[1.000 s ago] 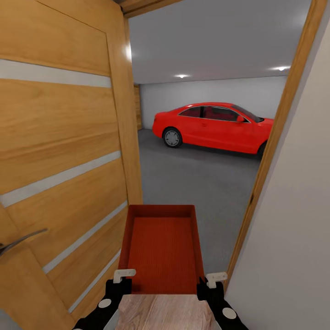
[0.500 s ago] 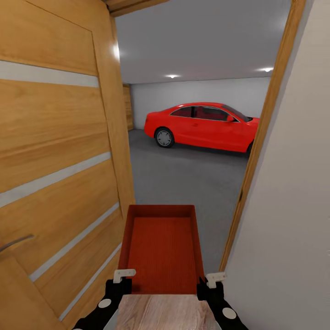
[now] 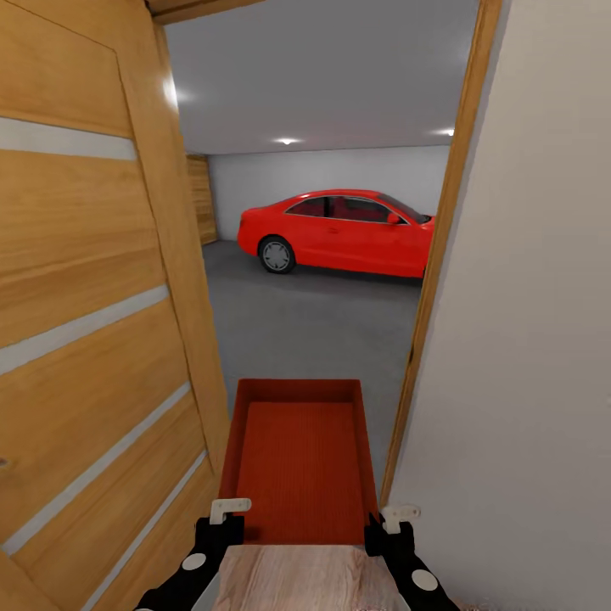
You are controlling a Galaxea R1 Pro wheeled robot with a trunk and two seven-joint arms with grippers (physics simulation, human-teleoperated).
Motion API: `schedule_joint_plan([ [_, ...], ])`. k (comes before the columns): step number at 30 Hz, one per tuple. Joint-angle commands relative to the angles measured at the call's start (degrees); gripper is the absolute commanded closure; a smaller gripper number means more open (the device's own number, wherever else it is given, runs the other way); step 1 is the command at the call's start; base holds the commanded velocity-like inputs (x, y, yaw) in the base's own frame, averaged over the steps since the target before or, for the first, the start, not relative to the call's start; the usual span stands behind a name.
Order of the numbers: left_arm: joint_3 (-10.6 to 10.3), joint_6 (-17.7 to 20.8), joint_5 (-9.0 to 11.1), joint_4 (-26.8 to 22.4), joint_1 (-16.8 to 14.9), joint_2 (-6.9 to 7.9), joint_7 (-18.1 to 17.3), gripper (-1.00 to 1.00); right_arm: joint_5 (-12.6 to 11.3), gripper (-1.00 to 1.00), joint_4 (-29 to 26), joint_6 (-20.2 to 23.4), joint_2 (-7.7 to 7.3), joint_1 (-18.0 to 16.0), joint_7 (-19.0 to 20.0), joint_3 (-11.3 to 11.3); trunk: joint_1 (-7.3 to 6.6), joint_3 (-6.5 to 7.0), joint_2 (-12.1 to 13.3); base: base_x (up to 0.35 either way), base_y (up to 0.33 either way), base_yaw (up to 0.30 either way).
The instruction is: Move the two storage containers from the living room to the garage. In the garage, place one container on the floor and stack the other container on top of it (either order is fine).
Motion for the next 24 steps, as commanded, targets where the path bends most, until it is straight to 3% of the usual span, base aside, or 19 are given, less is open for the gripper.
schedule_joint_plan([
  [1,0.92,-0.25,-0.13,-0.05,-0.06,1.11,3.12,1.00,-0.45,1.00,-0.01,-0.19,-0.06,-0.09,1.29,0.52,0.03,-0.13,-0.14,0.000,0.000,-0.189],
  [13,0.92,-0.25,-0.13,-0.02,-0.06,1.11,3.12,1.00,-0.45,1.00,-0.02,-0.19,-0.04,-0.09,1.29,0.53,0.03,-0.13,-0.14,0.000,0.007,-0.170],
  [24,0.92,-0.25,-0.13,-0.04,-0.06,1.11,3.12,1.00,-0.45,1.00,-0.02,-0.20,-0.07,-0.09,1.29,0.53,0.03,-0.13,-0.14,0.000,0.225,-0.005],
])
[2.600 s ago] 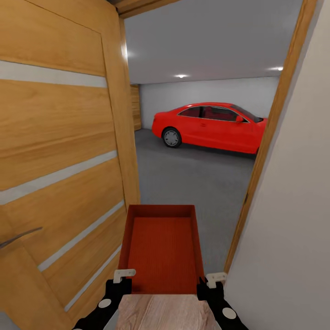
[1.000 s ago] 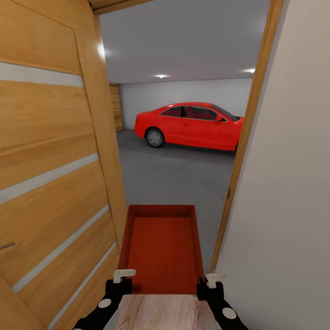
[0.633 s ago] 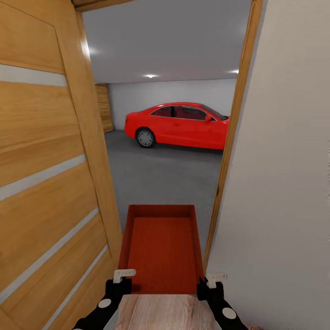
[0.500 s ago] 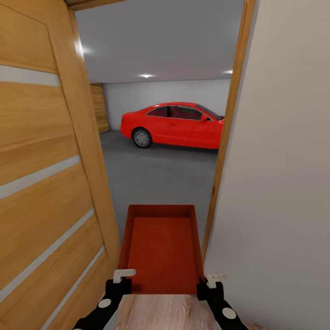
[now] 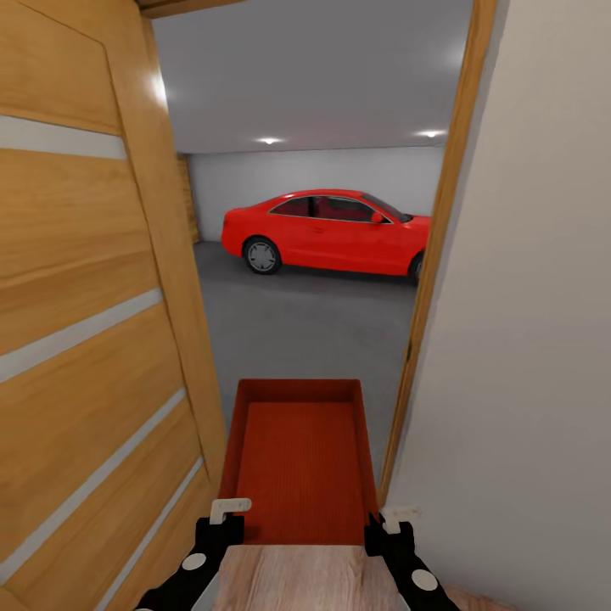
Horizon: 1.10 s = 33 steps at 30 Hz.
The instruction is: Move the two storage containers from the living room to the garage. In the garage, place one container on the floor and stack the other container on top of it (either order is fine).
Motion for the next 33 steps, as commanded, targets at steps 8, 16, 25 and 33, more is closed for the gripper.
schedule_joint_plan([
  [8,0.92,-0.26,-0.12,-0.02,-0.07,1.12,3.09,1.00,-0.42,1.00,-0.04,-0.18,-0.04,-0.08,1.32,0.48,0.04,-0.13,-0.14,0.000,0.088,0.000],
  [16,0.92,-0.26,-0.12,-0.02,-0.07,1.12,3.09,1.00,-0.42,1.00,-0.04,-0.18,-0.05,-0.08,1.32,0.45,0.04,-0.13,-0.14,0.000,0.002,-0.060],
  [25,0.92,-0.26,-0.12,0.00,-0.07,1.12,3.09,1.00,-0.42,1.00,-0.03,-0.20,-0.03,-0.08,1.32,0.40,0.04,-0.13,-0.14,0.000,0.000,-0.235],
  [33,0.92,-0.26,-0.12,-0.01,-0.07,1.12,3.09,1.00,-0.42,1.00,-0.03,-0.27,-0.06,-0.08,1.32,0.40,0.04,-0.13,-0.14,0.000,0.000,-0.034],
])
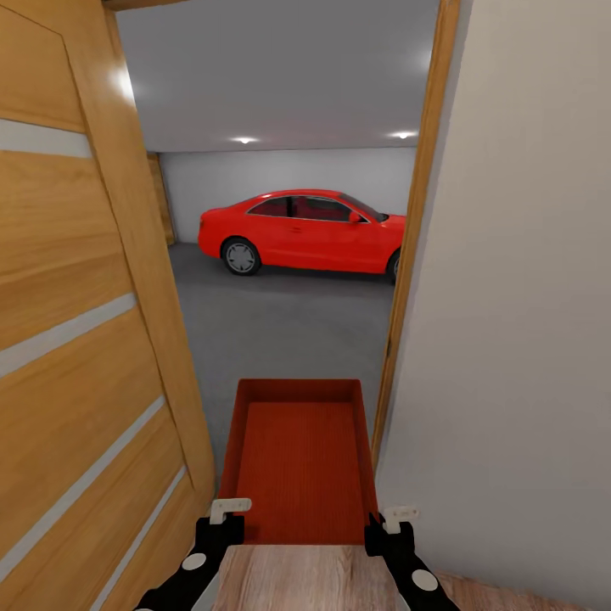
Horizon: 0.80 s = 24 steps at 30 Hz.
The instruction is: Move the two storage containers from the living room to the garage. In the garage, place one container on the floor and stack the other container on top of it (either order is fine).
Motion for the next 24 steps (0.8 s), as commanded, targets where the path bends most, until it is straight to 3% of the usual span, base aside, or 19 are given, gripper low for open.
schedule_joint_plan([
  [1,0.94,-0.26,-0.08,0.00,-0.06,1.14,3.08,1.00,-0.34,1.00,-0.08,-0.20,-0.05,-0.09,1.28,0.45,0.03,-0.13,-0.14,0.000,0.000,0.000],
  [7,0.94,-0.26,-0.08,0.00,-0.06,1.14,3.08,1.00,-0.35,1.00,-0.08,-0.27,-0.03,-0.09,1.28,0.45,0.03,-0.13,-0.14,0.000,0.033,0.000],
  [18,0.94,-0.24,-0.08,0.01,-0.06,1.14,3.08,1.00,-0.43,1.00,-0.08,-0.19,-0.06,-0.09,1.63,0.45,0.03,-0.13,-0.14,0.000,0.241,0.000],
  [24,0.94,-0.26,-0.08,-0.01,-0.06,1.14,3.08,1.00,-0.42,1.00,-0.08,-0.19,-0.05,-0.09,1.64,0.45,0.03,-0.13,-0.14,0.000,0.043,0.000],
])
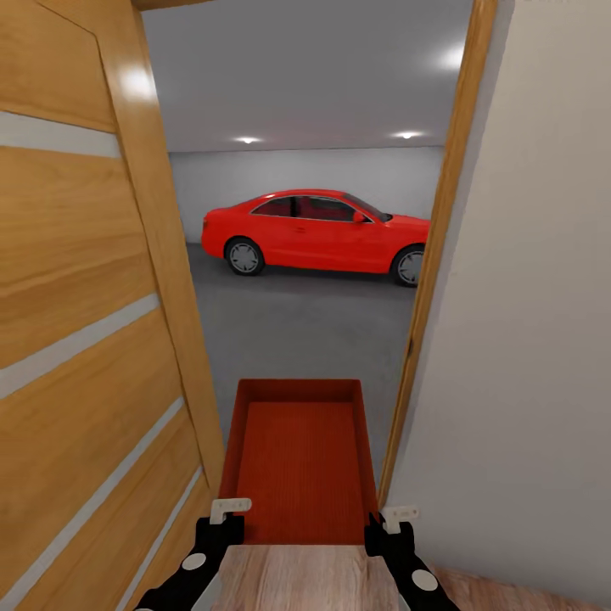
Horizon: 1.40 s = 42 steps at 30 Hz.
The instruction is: Move the two storage containers from the living room to the garage. In the garage, place one container on the floor and stack the other container on top of it (either order is fine).
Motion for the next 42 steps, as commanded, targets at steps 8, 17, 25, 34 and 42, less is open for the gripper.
schedule_joint_plan([
  [8,0.94,-0.26,-0.09,-0.02,-0.06,1.12,3.10,1.00,-0.40,1.00,-0.07,-0.10,-0.08,-0.09,1.71,0.40,0.03,-0.13,-0.13,0.000,0.001,-0.163],
  [17,0.94,-0.34,-0.09,0.01,-0.06,1.12,3.10,1.00,-0.37,1.00,-0.05,-0.10,-0.06,-0.09,1.80,0.40,0.03,-0.13,-0.13,0.000,0.000,-0.244],
  [25,0.94,-0.32,-0.09,-0.01,-0.06,1.12,3.10,1.00,-0.32,1.00,-0.07,-0.10,-0.08,-0.09,1.80,0.40,0.03,-0.13,-0.13,0.000,0.096,-0.035],
  [34,0.95,-0.28,-0.09,-0.02,-0.06,1.12,3.10,1.00,-0.32,1.00,-0.07,-0.10,-0.06,-0.09,1.80,0.40,0.03,-0.13,-0.13,0.000,0.199,0.000],
  [42,0.94,-0.26,-0.09,-0.04,-0.06,1.12,3.10,1.00,-0.32,1.00,-0.07,-0.10,-0.07,-0.09,1.80,0.40,0.03,-0.13,-0.13,0.063,0.046,0.000],
])
